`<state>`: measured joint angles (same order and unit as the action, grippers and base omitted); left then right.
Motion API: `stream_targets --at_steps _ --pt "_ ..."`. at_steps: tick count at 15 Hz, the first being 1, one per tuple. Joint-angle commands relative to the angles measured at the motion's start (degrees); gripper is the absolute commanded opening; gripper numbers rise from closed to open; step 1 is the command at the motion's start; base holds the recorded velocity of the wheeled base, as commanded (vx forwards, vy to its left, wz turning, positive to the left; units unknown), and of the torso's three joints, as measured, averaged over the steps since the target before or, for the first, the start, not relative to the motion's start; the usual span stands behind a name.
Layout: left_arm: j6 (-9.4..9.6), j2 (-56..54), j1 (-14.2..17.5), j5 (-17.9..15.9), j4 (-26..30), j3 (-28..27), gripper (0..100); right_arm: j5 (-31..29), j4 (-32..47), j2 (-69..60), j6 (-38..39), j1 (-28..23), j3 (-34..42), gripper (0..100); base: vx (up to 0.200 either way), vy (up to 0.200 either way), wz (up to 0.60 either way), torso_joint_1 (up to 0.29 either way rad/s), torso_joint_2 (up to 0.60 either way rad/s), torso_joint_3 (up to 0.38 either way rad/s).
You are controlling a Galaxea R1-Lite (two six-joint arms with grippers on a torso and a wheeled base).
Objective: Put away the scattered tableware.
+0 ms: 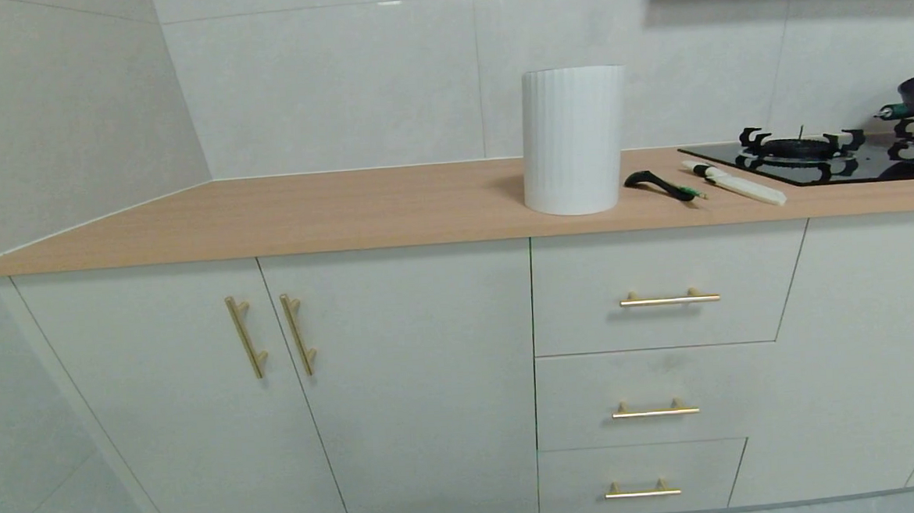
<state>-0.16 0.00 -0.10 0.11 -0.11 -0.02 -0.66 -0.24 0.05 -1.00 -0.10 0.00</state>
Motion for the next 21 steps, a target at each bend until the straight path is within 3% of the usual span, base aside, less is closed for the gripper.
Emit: stream_targets --at_steps 1,6,9,13,17,21 --pt "-0.02 0.0 0.01 0.07 0.02 0.02 100 -0.04 -0.02 0.04 0.65 0.01 0.0 100 0.0 0.0 0.0 0.0 0.0 0.0" --pt "-0.02 0.0 0.01 -0.02 -0.07 0.02 100 -0.04 -0.2 -0.05 0.47 0.01 0.0 100 0.0 0.0 0.0 0.0 0.0 0.0" --pt "-0.02 0.0 0.01 -0.02 0.02 0.02 100 0.92 -0.37 2.94 2.76 0.89 -9.32 100 0.0 0.0 0.0 0.0 0.0 0.0" --pt "-0.02 0.0 0.01 0.07 -0.07 0.02 100 6.99 0.33 30.8 2.58 8.27 -14.85 100 0.0 0.0 0.0 0.0 0.0 0.0" --pt "-0.02 0.0 0.01 0.07 -0.07 0.02 100 6.11 -0.28 56.11 2.14 11.0 -21.27 100 0.0 0.0 0.0 0.0 0.0 0.0" --pt "-0.02 0.0 0.01 -0.02 0.02 0.02 100 5.67 -11.09 83.18 2.14 11.0 -26.28 100 0.0 0.0 0.0 0.0 0.0 0.0"
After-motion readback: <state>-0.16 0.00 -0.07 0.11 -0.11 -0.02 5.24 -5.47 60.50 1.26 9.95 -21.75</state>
